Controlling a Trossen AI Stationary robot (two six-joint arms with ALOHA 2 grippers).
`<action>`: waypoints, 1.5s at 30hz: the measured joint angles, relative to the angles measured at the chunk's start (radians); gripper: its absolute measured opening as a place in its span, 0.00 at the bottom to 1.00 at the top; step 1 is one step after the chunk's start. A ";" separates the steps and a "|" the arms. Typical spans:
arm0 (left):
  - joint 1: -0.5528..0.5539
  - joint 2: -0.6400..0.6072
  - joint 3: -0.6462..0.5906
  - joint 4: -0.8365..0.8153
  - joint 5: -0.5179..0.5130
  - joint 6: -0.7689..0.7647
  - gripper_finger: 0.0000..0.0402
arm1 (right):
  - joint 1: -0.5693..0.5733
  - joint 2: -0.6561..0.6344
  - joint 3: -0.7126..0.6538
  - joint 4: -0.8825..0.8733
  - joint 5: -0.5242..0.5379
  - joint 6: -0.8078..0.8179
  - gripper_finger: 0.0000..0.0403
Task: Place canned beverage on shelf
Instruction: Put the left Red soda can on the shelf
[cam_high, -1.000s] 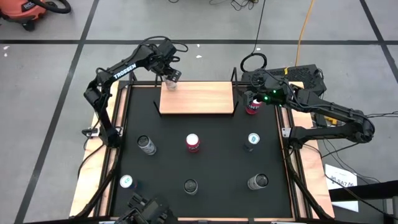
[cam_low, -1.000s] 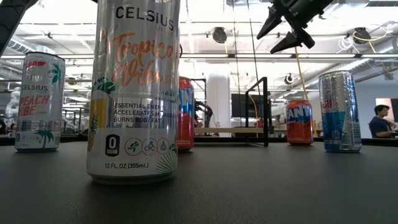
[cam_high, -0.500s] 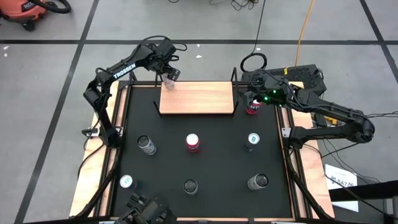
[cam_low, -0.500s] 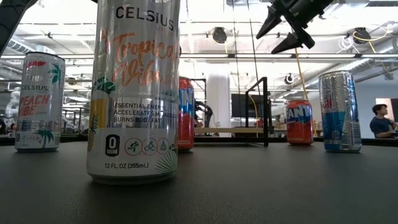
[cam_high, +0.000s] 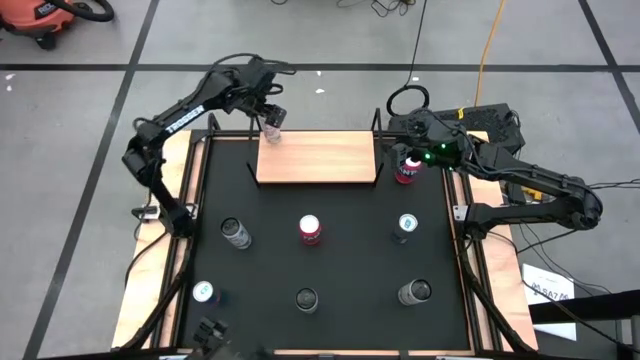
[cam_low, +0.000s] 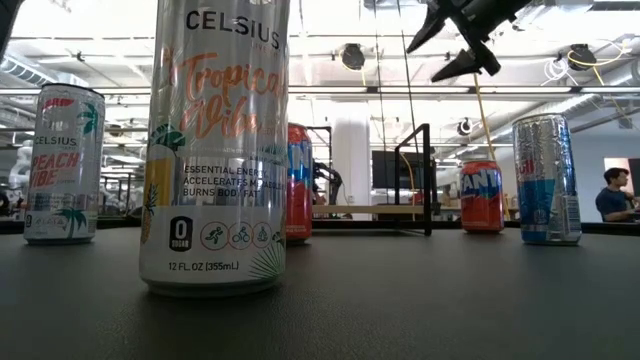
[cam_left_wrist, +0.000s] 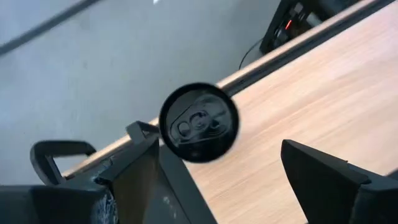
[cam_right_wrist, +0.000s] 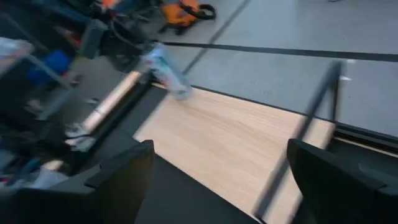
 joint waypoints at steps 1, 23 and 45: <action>0.000 -0.024 0.000 0.005 0.000 0.000 0.82 | 0.000 0.000 0.000 0.031 -0.029 -0.012 0.88; -0.094 -0.273 -0.001 0.039 0.125 0.168 0.82 | 0.117 0.085 0.001 0.271 -0.112 0.078 0.74; -0.550 -0.795 -0.495 0.095 0.043 -0.101 0.82 | 0.517 0.189 0.001 0.272 0.372 0.190 0.59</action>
